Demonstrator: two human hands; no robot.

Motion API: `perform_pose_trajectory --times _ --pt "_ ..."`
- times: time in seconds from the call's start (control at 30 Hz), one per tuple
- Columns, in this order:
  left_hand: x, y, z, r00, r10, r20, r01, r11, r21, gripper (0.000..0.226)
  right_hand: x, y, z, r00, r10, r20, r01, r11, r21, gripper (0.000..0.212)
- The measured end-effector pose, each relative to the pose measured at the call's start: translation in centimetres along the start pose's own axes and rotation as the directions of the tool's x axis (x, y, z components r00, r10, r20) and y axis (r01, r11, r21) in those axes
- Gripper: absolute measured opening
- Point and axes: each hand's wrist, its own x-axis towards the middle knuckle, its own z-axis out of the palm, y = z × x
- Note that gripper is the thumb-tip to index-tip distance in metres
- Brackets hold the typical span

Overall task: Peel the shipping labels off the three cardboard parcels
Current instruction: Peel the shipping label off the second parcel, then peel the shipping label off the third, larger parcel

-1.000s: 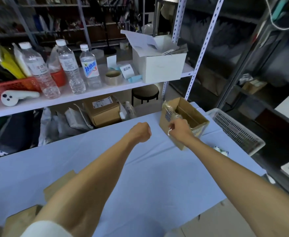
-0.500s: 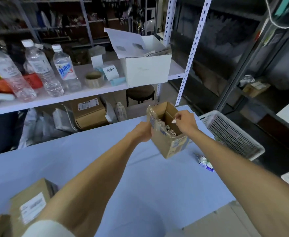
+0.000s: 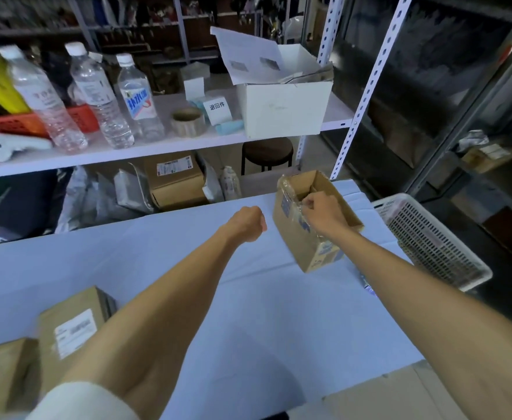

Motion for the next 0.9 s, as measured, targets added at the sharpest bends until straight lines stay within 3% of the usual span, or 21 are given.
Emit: perform_pose_trajectory --times 0.23,0.33,0.5,0.63,0.77,0.9 --pt "-3.9 -6.1 -1.1 0.992 -0.105 -0.071 0.100 0.993 -0.068 0.030 -1.7 -5.3 4.5 0.973 -0.155 0.172 0.175 0.979 -0.105 0.009" --pt "-6.3 -10.8 -1.7 0.976 -0.200 -0.087 0.191 0.976 -0.103 0.029 -2.8 -8.3 7.2 0.946 -0.230 0.227 0.260 0.959 -0.112 0.036" --pt "-11.5 -19.2 -2.6 0.944 -0.312 -0.104 0.300 0.947 -0.118 0.027 -6.1 -14.3 11.5 0.921 -0.264 0.288 0.310 0.943 -0.125 0.040" --pt "-16.1 -25.5 -3.6 0.951 -0.294 -0.093 0.287 0.955 -0.078 0.027 -10.3 -18.4 15.6 0.917 -0.245 0.316 0.294 0.949 -0.115 0.043" --pt "-19.5 -31.5 -3.8 0.932 -0.339 -0.129 0.316 0.933 -0.173 0.016 -14.8 -22.3 19.4 0.908 -0.243 0.342 0.292 0.951 -0.098 0.046" --pt "-22.0 -34.9 -3.9 0.927 -0.309 -0.214 0.228 0.914 -0.334 0.030 -17.6 -25.3 22.0 0.904 -0.244 0.352 0.284 0.957 -0.066 0.046"
